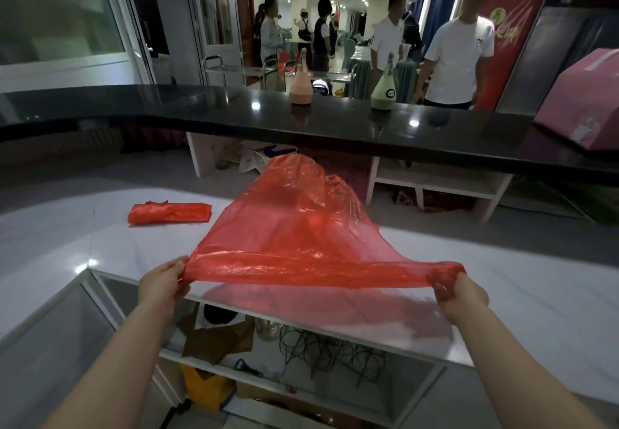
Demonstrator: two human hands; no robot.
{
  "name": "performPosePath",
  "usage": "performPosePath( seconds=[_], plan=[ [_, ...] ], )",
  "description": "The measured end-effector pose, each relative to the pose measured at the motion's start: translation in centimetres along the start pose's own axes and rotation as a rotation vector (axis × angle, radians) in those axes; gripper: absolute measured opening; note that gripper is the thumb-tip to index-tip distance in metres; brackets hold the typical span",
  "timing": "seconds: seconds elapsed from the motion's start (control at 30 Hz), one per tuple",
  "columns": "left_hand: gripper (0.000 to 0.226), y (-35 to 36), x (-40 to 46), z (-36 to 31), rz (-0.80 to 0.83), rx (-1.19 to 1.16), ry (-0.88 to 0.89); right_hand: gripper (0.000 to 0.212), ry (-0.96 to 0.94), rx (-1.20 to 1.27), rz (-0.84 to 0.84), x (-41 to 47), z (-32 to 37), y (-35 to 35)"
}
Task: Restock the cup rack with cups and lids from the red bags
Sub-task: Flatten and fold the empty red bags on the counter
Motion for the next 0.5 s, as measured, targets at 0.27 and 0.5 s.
performPosePath(
  seconds=[0.27, 0.5],
  plan=[
    [0.02, -2.3, 0.3, -1.5, -0.125, 0.167, 0.186, 0.014, -0.049, -0.093, -0.069, 0.2, 0.4, -0.8],
    [0.017, -1.5, -0.3, -0.5, -0.063, 0.318, 0.208, 0.015, -0.094, -0.098, -0.035, -0.2, 0.7, -1.2]
  ],
)
Point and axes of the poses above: each hand's wrist, its own x-axis towards the middle knuckle, its own y-axis out of the palm, z = x × y, the point moved 10 cm from there along x, towards the middle knuckle, and after that the axes turned 1 degree about x, right-handed, at the moved point
